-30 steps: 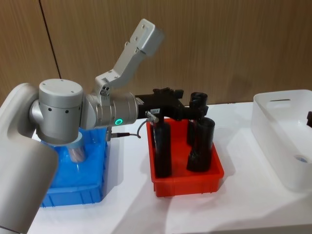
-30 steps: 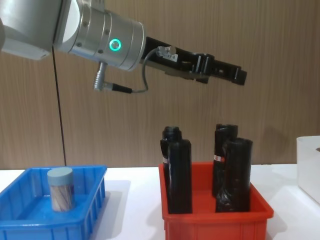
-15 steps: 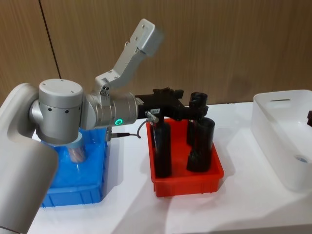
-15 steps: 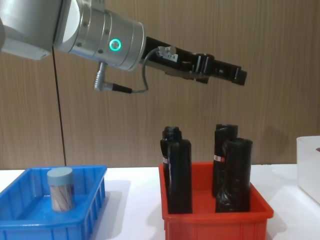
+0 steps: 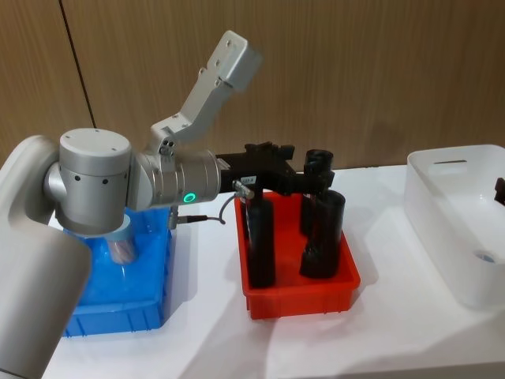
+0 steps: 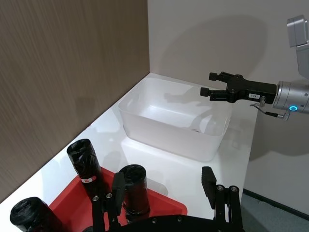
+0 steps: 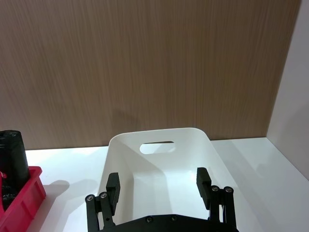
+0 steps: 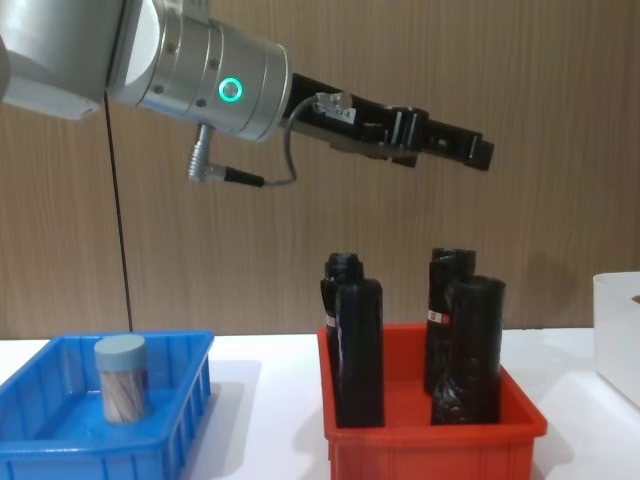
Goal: Pick the cotton swabs from the blue box and place them into the white box.
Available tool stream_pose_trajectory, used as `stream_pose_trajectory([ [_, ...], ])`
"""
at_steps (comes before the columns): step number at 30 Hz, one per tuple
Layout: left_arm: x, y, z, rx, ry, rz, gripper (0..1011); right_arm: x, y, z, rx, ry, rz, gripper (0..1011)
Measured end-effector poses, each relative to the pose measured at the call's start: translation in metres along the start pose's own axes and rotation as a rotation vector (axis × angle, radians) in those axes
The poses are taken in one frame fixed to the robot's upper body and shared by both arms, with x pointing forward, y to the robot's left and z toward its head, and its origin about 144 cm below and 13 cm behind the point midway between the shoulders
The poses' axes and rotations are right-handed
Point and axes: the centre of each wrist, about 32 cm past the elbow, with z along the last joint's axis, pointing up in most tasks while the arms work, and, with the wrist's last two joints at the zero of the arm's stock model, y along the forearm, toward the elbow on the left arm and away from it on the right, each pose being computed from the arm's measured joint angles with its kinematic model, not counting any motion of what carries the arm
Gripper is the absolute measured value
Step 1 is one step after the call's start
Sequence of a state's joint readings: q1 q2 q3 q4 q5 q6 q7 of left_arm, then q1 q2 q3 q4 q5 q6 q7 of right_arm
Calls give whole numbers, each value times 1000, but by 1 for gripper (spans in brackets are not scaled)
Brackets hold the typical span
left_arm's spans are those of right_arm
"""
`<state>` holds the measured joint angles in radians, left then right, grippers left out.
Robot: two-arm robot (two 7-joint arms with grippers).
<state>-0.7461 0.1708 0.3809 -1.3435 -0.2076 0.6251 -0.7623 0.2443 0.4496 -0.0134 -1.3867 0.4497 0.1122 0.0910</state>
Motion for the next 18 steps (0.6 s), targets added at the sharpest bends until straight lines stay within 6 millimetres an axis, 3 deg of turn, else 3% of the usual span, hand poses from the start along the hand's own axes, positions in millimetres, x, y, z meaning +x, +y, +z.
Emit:
stream_pose_trajectory([
  [9,-2,1,-8,-8,-12,30,1004,-12,-4,-3,5,-11,27,1002],
  [18,-11,5,-35,-35,-52,128,1004,-58,-22,-13,28,-45,129,1002],
])
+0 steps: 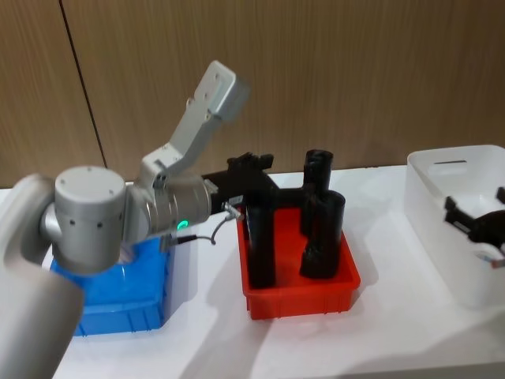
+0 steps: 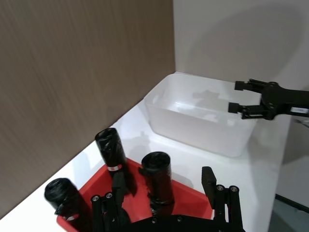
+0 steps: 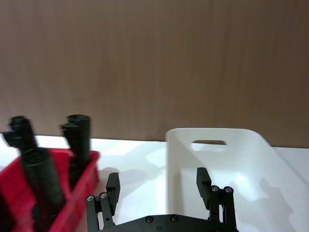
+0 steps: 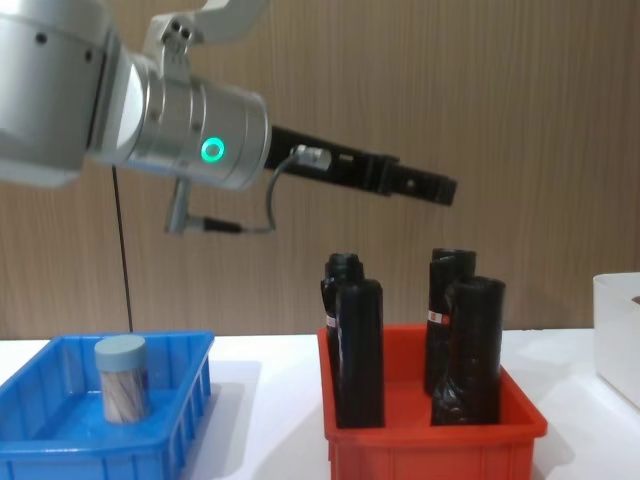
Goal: Pick the cotton swabs from the blue box and place them into the white box.
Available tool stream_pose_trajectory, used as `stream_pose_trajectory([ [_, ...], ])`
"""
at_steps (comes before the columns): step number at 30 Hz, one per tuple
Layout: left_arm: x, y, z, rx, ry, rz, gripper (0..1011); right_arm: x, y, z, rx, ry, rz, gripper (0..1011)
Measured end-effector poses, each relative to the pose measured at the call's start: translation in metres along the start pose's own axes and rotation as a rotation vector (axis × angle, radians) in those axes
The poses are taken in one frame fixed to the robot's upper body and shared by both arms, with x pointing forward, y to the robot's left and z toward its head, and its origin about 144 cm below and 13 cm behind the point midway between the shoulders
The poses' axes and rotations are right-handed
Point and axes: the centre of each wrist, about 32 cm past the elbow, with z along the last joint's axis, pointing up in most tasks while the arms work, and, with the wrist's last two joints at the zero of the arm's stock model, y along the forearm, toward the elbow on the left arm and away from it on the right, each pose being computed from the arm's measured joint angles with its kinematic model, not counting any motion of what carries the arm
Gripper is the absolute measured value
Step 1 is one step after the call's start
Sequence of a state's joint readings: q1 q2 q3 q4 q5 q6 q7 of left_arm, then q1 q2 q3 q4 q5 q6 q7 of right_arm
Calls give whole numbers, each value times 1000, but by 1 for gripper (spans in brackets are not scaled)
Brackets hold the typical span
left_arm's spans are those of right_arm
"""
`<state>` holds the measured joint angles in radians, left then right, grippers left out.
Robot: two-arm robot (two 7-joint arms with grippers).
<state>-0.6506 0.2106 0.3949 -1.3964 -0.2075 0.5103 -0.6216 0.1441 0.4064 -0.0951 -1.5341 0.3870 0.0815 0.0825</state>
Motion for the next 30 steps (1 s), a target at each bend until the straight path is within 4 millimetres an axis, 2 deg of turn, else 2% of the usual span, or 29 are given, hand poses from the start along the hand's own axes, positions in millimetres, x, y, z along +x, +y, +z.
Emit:
stream_pose_trajectory([
  [1,-1,1,-3,-2,-3,9,1004,0,0,0,0,0,0,1002],
  [3,-4,2,-10,-12,-14,36,1004,-16,-6,-2,10,-7,34,1002],
  [15,-22,13,-46,-62,-64,170,1004,-76,-31,-3,62,-14,156,1002],
  [21,-31,19,-62,-93,-84,234,1004,-89,-38,-2,75,-11,181,1002],
  [30,-47,29,-86,-140,-107,325,1004,-92,-40,-2,79,-11,186,1002],
])
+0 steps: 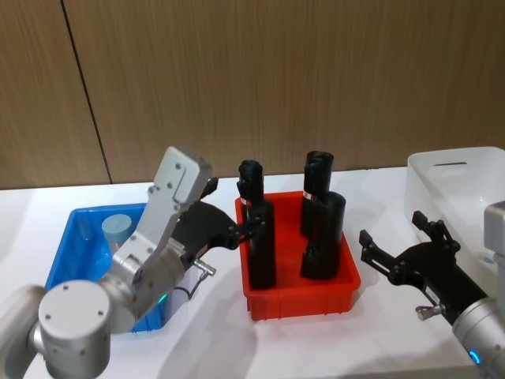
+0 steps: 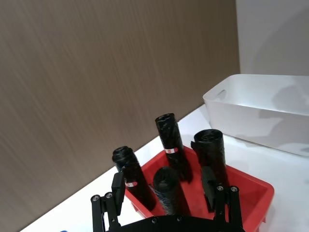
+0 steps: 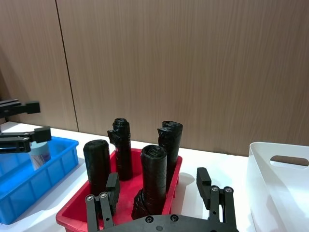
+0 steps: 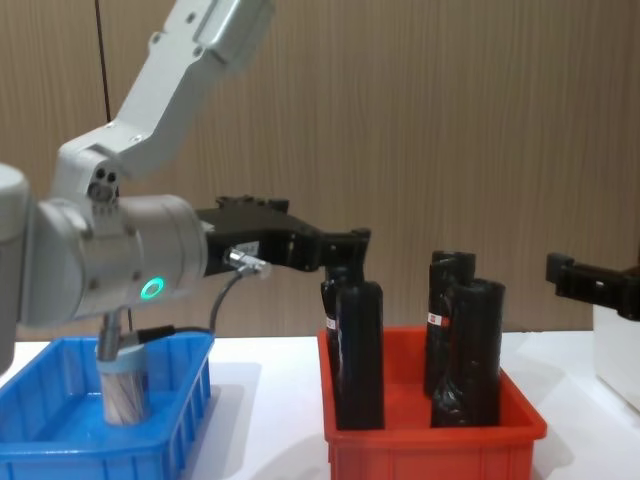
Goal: Pick the cotton swabs from the blue box and place them into the white box.
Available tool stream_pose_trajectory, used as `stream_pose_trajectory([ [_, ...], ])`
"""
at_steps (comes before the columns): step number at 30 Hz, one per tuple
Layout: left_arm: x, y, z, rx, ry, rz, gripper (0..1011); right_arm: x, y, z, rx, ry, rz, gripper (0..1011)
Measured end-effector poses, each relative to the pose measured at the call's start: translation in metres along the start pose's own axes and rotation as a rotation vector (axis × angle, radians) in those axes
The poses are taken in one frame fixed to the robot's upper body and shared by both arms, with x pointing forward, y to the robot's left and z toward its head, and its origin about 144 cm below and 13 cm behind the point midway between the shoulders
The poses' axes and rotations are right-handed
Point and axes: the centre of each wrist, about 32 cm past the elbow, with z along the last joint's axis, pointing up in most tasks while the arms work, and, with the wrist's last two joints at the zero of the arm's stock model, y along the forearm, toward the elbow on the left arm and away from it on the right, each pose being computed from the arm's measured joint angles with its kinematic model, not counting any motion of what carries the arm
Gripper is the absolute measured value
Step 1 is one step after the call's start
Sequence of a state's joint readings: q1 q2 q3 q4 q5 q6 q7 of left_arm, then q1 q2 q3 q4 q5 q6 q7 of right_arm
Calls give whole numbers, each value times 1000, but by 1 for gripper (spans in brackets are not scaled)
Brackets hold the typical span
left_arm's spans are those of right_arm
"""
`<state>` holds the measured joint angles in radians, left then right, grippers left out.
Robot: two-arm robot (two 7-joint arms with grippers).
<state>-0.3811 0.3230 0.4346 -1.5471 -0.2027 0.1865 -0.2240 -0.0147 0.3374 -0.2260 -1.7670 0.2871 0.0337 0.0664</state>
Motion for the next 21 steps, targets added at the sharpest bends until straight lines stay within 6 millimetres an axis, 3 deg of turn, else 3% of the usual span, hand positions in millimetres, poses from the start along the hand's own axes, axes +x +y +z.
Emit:
stream_pose_trajectory([
  [12,-20,26,-24,-68,-13,118,1004,0,0,0,0,0,0,1002],
  [21,-26,34,-31,-90,-13,155,1004,0,0,0,-1,0,0,1002],
])
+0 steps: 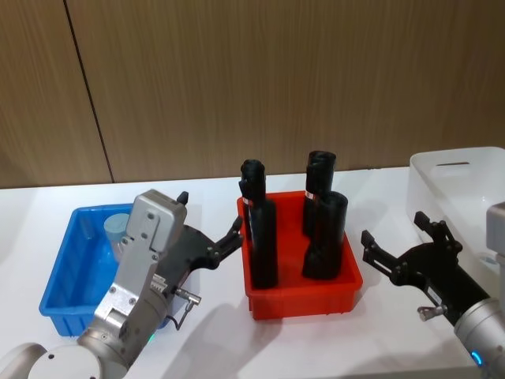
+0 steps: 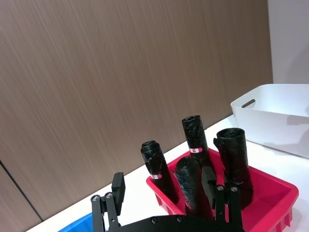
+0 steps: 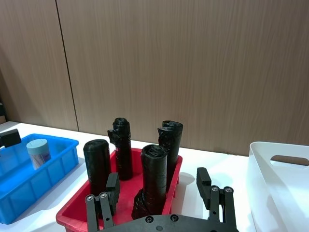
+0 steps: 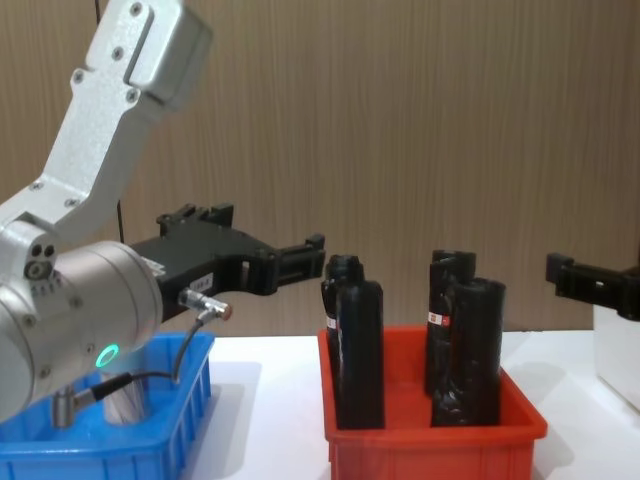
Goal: Pick the cotton swabs from the blue box and place them into the white box.
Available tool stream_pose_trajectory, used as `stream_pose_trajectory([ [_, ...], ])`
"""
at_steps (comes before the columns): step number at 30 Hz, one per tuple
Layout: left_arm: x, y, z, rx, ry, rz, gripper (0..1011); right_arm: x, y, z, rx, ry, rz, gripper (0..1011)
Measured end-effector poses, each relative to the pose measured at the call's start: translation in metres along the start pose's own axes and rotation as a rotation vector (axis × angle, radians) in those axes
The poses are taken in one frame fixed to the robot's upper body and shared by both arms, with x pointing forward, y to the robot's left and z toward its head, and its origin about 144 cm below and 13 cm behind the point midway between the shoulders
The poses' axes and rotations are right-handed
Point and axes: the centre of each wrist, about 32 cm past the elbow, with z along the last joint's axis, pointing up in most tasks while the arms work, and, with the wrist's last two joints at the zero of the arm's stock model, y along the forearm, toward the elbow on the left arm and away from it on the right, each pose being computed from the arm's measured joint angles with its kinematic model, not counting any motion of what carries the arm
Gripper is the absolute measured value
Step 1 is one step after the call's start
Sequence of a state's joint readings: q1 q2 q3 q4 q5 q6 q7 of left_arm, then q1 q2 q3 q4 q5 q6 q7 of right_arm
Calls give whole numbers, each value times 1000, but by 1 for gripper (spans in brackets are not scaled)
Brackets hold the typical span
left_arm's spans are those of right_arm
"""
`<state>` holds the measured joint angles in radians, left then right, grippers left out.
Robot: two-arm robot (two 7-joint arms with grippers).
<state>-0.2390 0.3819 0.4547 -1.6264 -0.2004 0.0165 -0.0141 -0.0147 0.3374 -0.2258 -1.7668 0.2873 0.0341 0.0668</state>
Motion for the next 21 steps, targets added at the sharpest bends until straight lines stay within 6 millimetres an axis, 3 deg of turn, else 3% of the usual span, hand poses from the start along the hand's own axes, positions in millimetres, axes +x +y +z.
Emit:
stream_pose_trajectory([
  [21,0,0,0,-2,1,3,1004,0,0,0,0,0,0,1002],
])
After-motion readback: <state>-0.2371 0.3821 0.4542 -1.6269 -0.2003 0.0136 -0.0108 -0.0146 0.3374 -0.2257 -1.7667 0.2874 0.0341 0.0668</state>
